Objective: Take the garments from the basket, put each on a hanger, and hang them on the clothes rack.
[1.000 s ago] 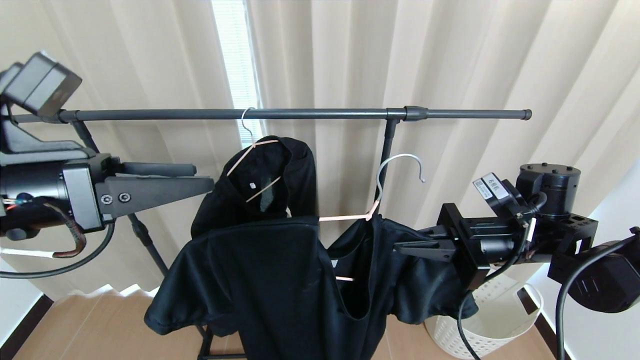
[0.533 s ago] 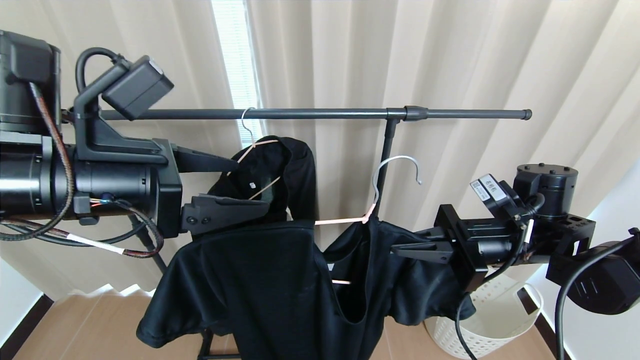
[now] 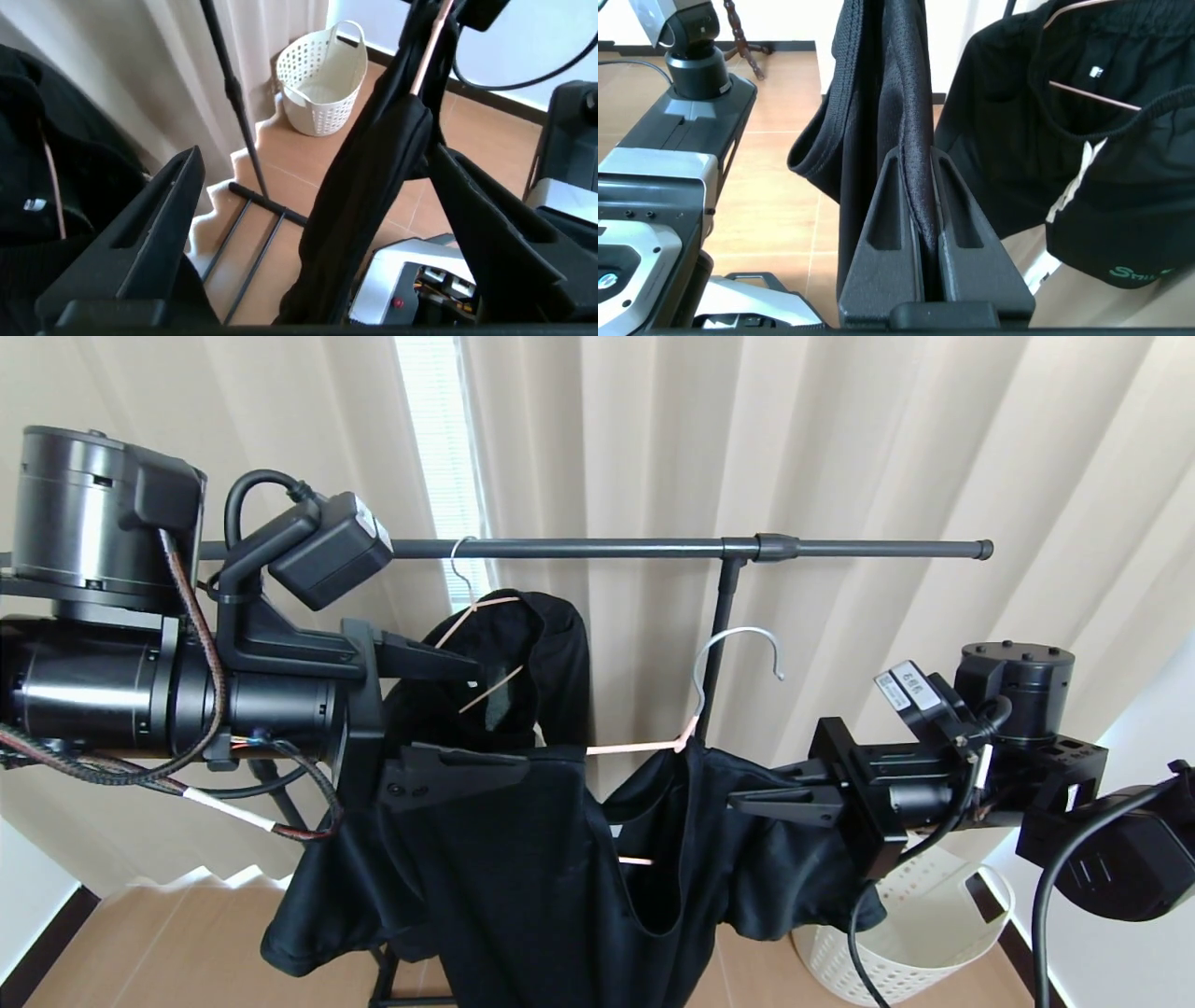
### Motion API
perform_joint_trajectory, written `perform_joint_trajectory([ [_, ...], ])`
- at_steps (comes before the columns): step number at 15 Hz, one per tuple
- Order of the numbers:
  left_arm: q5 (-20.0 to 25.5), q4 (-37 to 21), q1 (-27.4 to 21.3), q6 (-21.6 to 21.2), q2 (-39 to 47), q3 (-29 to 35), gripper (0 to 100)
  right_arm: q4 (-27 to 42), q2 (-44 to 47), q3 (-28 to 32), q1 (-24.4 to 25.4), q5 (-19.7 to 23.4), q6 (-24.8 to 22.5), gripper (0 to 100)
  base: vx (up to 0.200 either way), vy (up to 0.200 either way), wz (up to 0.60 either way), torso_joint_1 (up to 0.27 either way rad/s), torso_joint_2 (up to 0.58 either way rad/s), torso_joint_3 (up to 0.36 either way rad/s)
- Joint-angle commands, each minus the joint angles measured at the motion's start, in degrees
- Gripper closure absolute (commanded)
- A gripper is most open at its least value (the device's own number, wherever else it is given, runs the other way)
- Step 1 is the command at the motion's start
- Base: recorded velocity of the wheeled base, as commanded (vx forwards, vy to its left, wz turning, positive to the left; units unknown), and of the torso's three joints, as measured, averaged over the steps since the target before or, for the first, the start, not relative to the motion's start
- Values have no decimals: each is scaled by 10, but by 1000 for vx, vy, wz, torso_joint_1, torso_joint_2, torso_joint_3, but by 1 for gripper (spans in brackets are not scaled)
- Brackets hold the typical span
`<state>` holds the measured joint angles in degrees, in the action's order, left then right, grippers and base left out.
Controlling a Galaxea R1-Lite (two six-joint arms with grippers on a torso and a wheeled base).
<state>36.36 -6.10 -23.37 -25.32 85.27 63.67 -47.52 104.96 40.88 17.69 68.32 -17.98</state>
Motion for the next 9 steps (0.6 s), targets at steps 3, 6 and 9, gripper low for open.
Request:
perform_joint_trajectory([
  [3, 16, 1, -10, -7, 18, 2, 0, 0, 2, 1, 5, 1, 0, 100, 0, 0, 0, 0, 0, 0],
  [6, 16, 2, -28, -6, 45, 13, 0, -1, -2, 1, 5, 0, 0, 100, 0, 0, 0, 0, 0, 0],
  [9, 15, 2, -33, -6, 60, 13, 0, -1, -3, 2, 5, 0, 0, 100, 0, 0, 0, 0, 0, 0],
])
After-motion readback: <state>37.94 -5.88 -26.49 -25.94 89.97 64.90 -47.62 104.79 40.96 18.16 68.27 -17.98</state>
